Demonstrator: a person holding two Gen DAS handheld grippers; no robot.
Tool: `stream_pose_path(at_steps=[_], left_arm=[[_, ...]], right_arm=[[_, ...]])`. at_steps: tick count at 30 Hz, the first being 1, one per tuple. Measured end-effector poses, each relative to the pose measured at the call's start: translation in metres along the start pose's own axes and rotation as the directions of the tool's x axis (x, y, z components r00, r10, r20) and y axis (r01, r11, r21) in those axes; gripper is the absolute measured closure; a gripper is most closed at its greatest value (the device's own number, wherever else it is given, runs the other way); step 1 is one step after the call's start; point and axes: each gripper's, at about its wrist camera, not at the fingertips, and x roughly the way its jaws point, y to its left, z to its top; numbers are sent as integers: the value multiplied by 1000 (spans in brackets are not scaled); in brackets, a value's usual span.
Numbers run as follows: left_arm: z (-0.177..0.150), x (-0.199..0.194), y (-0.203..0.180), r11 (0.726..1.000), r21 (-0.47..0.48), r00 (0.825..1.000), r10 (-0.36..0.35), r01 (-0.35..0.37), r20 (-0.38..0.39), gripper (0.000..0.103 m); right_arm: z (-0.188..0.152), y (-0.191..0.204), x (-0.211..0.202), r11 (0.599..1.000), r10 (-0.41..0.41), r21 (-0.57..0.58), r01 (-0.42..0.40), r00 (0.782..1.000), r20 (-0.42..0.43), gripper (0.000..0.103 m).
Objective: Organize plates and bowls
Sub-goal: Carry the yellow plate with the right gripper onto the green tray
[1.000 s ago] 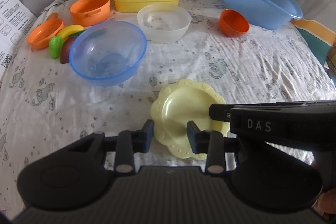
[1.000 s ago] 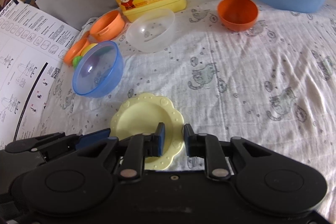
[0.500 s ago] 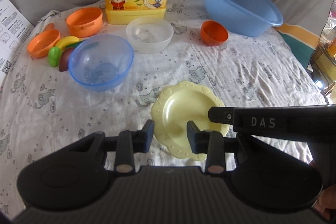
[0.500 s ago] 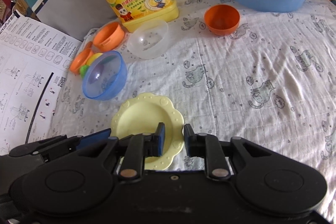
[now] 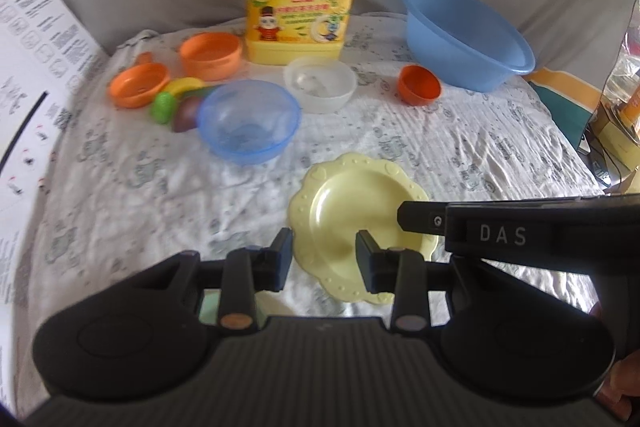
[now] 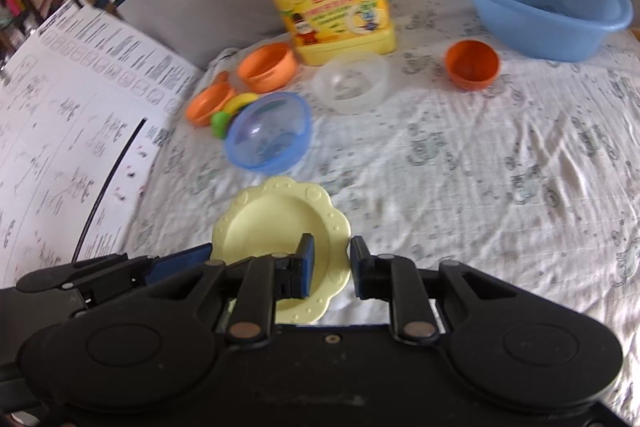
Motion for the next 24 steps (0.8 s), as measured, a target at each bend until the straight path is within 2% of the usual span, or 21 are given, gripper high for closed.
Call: stream_pose_path(at_steps=[13, 24], left_arm=[[-50, -42, 73, 993, -104, 998, 52, -55, -35, 70], [-86, -38, 100, 988, -136, 993, 54, -68, -102, 70]], right_arm=[[-30, 88, 24, 987, 65, -139, -81, 991, -117, 83], [-60, 117, 43, 975, 42, -205, -89, 974, -223, 83]])
